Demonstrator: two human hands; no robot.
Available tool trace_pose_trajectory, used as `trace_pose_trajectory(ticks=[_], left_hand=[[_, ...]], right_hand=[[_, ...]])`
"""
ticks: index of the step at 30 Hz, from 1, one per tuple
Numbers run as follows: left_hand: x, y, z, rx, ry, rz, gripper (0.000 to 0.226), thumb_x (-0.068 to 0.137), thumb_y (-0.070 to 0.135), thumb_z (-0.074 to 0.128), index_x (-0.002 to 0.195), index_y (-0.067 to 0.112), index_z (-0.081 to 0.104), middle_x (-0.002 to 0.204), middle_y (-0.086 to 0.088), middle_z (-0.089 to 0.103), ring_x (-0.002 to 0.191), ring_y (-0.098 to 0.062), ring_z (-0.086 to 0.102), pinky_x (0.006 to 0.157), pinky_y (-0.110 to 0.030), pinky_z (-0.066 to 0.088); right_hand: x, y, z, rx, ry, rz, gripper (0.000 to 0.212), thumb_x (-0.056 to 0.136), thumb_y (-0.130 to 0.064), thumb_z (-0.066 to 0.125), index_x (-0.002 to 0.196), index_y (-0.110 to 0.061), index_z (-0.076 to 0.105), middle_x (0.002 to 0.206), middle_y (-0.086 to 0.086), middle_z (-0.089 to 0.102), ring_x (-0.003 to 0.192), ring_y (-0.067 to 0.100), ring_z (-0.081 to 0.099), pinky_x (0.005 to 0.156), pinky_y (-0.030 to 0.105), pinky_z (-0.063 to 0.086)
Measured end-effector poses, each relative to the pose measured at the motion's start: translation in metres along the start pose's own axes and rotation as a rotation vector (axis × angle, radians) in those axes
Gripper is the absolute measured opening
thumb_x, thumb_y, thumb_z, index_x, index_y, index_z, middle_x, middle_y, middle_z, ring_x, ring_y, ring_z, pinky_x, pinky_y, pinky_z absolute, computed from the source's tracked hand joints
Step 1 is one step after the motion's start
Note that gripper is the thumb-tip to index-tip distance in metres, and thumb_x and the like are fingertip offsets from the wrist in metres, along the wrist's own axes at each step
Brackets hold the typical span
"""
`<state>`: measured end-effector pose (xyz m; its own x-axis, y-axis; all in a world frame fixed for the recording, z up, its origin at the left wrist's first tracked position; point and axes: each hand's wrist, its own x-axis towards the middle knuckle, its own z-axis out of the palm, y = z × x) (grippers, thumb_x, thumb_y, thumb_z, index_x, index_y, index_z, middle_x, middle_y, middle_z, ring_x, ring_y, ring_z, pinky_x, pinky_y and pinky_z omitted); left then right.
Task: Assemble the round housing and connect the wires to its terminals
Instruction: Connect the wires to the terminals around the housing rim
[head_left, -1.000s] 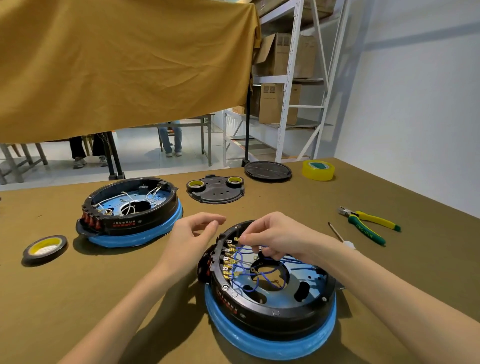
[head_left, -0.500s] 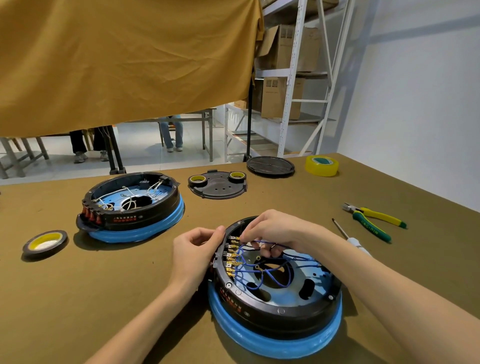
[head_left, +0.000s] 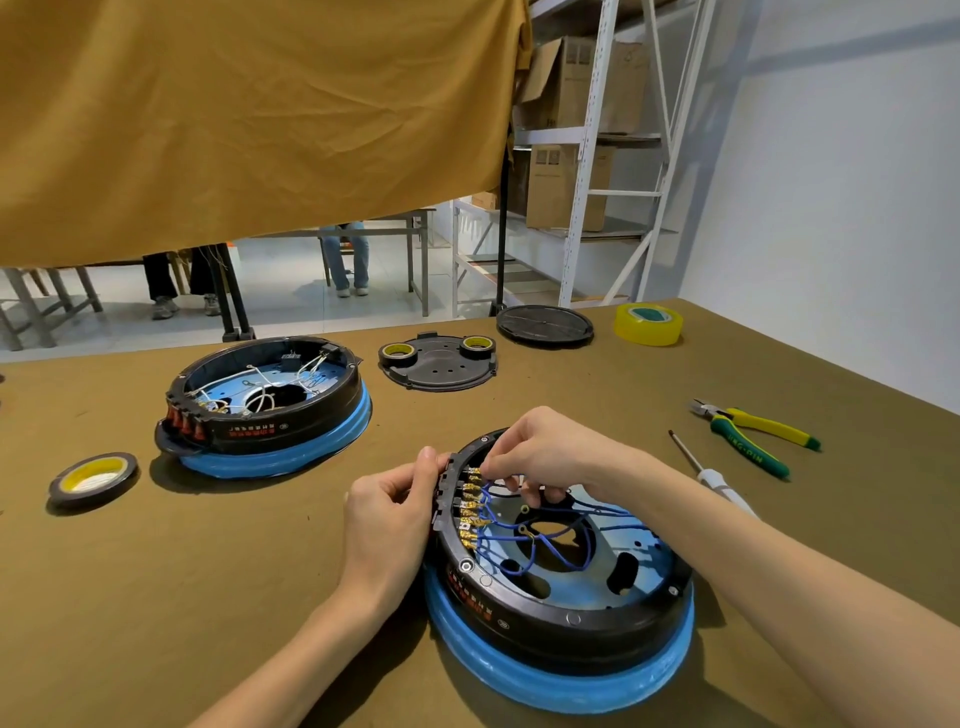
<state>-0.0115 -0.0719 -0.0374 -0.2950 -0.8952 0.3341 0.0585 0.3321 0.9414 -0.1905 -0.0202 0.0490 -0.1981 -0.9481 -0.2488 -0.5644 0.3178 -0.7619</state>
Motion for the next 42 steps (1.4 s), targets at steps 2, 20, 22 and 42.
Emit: trace_pose_trajectory(ticks=[2,20,22,42], left_hand=[[-0.001,0.001,0.001,0.034,0.013,0.024,0.045,0.091,0.057,0.051,0.102,0.025,0.08,0.099,0.01,0.08,0.095,-0.001,0.074,0.084,-0.021,0.058],[-0.005,0.001,0.003,0.06,-0.096,0.029,0.051,0.095,0.056,0.043,0.119,0.022,0.073,0.118,0.001,0.076,0.11,-0.007,0.07,0.094,-0.033,0.058],[-0.005,0.002,0.005,0.091,-0.188,0.014,0.058,0.101,0.059,0.04,0.135,0.02,0.065,0.131,0.001,0.07,0.121,-0.011,0.065,0.103,-0.043,0.054],[-0.005,0.002,0.008,0.22,-0.372,0.043,0.061,0.101,0.058,0.042,0.155,0.029,0.04,0.152,0.016,0.051,0.139,0.006,0.043,0.12,-0.037,0.038]], right_hand=[[0.0,-0.001,0.0,-0.019,0.007,-0.007,0.015,0.095,-0.021,0.071,0.097,-0.007,0.076,0.064,-0.001,0.061,0.046,0.012,0.055,0.037,0.018,0.034],[0.0,-0.004,-0.007,0.059,-0.006,0.048,0.014,0.094,-0.014,0.073,0.092,0.0,0.076,0.058,0.002,0.065,0.045,0.006,0.056,0.045,0.015,0.046],[-0.001,0.0,-0.012,0.093,0.014,0.06,0.017,0.093,-0.013,0.074,0.094,0.004,0.076,0.061,0.006,0.066,0.047,0.008,0.058,0.047,0.016,0.048],[-0.028,0.023,0.006,-0.353,0.293,-0.374,0.015,0.095,-0.035,0.07,0.104,-0.026,0.078,0.088,-0.022,0.058,0.086,-0.017,0.052,0.067,0.011,0.036]])
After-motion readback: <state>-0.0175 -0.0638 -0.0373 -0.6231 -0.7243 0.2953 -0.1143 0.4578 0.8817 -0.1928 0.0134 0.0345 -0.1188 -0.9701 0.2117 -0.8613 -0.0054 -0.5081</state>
